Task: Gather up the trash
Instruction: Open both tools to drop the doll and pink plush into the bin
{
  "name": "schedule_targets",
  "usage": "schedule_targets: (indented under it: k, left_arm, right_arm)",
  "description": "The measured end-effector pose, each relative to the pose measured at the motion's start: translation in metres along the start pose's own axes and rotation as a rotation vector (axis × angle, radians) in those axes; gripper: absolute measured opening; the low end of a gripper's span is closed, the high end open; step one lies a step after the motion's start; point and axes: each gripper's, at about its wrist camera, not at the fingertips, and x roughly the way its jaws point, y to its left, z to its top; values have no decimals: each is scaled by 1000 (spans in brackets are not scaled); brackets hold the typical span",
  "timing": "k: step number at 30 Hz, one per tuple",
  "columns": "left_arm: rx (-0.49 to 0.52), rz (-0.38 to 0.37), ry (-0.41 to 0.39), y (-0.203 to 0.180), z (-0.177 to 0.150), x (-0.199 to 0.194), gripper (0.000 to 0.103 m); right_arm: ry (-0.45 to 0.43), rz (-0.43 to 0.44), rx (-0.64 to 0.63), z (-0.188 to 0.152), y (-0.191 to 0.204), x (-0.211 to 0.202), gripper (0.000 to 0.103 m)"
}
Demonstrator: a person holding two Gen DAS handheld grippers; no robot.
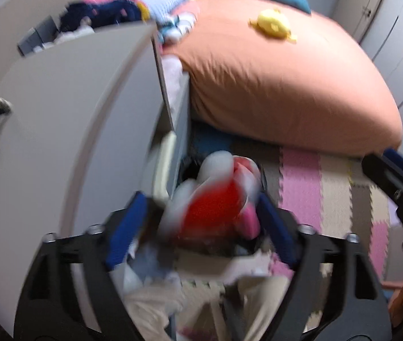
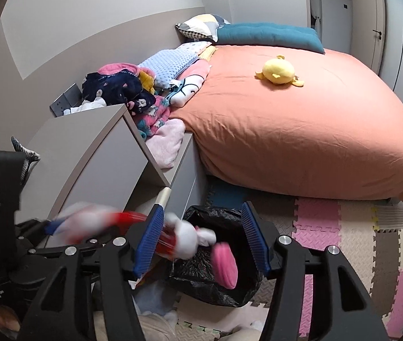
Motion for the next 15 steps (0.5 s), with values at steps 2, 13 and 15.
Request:
schedule_targets:
  k: [2, 13, 15]
  left_arm:
    - [23, 12, -33, -3, 3, -8, 91]
    - [17, 20, -52, 6, 8, -17, 91]
    - [10, 19, -56, 9, 7, -20, 91]
  right_arm:
    - [0, -4, 3, 1, -1, 0, 58]
    - [-8, 2, 2, 3, 5, -6, 58]
    - [-12, 5, -3, 3, 8, -8, 58]
